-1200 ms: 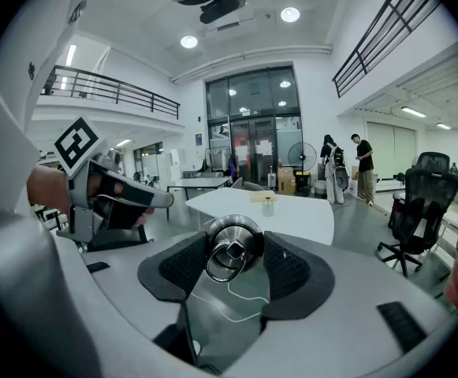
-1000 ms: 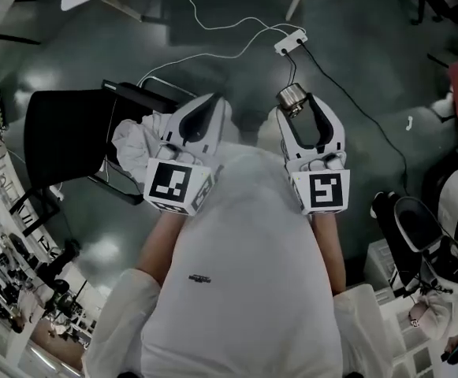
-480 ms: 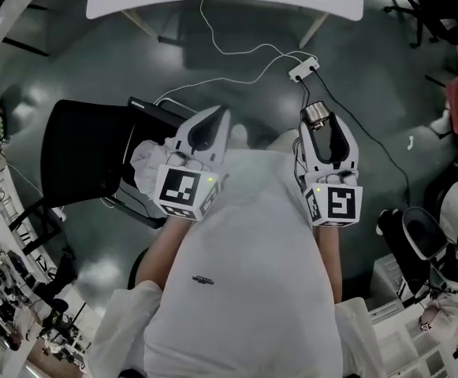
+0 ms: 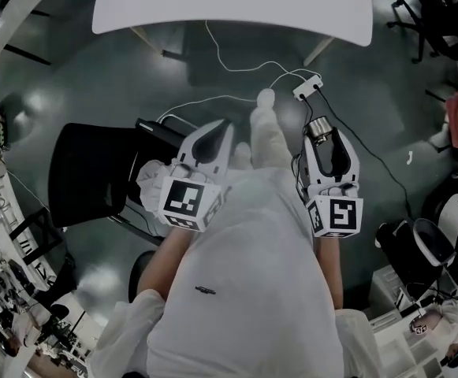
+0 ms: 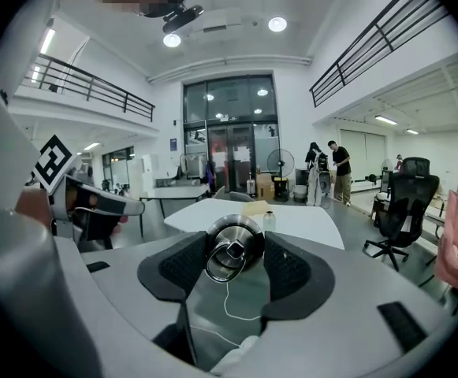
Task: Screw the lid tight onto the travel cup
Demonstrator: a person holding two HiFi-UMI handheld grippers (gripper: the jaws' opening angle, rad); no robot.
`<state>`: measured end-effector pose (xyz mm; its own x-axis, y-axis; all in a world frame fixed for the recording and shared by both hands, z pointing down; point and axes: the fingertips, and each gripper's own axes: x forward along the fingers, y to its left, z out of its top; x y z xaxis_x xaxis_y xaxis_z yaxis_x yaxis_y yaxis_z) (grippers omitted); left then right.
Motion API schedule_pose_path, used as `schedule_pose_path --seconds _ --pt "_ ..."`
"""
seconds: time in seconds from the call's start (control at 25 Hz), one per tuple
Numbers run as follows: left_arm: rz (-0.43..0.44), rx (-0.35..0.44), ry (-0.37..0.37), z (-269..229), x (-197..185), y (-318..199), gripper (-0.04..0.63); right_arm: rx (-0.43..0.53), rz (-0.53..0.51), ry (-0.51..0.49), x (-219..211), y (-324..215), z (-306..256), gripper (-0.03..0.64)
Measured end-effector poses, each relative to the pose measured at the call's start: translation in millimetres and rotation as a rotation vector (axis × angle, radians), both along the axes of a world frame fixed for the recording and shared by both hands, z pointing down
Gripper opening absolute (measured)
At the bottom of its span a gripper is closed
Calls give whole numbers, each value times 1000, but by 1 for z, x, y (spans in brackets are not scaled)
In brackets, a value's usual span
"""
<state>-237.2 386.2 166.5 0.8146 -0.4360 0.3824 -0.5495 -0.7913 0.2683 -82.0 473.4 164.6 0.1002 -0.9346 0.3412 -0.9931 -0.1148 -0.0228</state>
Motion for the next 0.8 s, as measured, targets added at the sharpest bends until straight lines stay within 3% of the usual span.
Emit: schedule_pose_path --seconds 0.32,0.64,0.8 --pt "19 6 -29 4 56 -78 3 6 -3 -12 54 -79 15 223" --pt "63 79 -23 -19 156 -167 3 57 -26 50 137 -170 -7 224" --pt "44 68 -45 -18 176 -188 3 60 -32 27 160 -198 -9 224"
